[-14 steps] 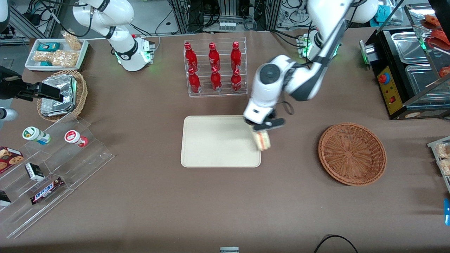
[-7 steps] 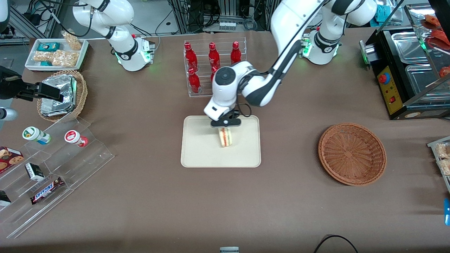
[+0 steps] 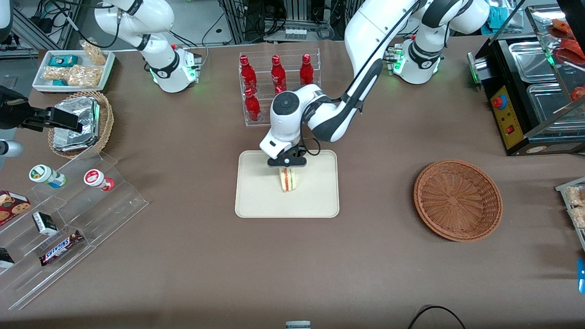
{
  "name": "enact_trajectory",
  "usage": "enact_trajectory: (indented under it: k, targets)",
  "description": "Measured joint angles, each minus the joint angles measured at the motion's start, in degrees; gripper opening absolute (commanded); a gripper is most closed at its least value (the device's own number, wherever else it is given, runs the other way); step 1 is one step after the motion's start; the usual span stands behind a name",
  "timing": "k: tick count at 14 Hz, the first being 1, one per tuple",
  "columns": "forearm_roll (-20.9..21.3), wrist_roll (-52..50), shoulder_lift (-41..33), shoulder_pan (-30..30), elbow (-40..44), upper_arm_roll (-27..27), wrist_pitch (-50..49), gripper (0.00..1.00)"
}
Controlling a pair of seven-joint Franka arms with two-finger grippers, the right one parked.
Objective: Place sandwich from basket to tray
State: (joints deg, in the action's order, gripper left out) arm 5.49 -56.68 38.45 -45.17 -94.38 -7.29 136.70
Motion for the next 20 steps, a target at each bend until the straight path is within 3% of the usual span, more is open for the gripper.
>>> enact_trajectory:
  k: [5,8,10,20]
  targets:
    - [0.00,1.70,0.19,0.51,0.00,0.05,-0.19,0.53]
    - [0.00,3.37,0.26,1.27,0.00,0.13,-0.28,0.87]
    - [-0.08,3.46,0.31,1.93,0.00,0.13,-0.28,0.99]
    - [-0.90,2.54,-1.52,2.17,1.85,0.02,-4.24,1.00]
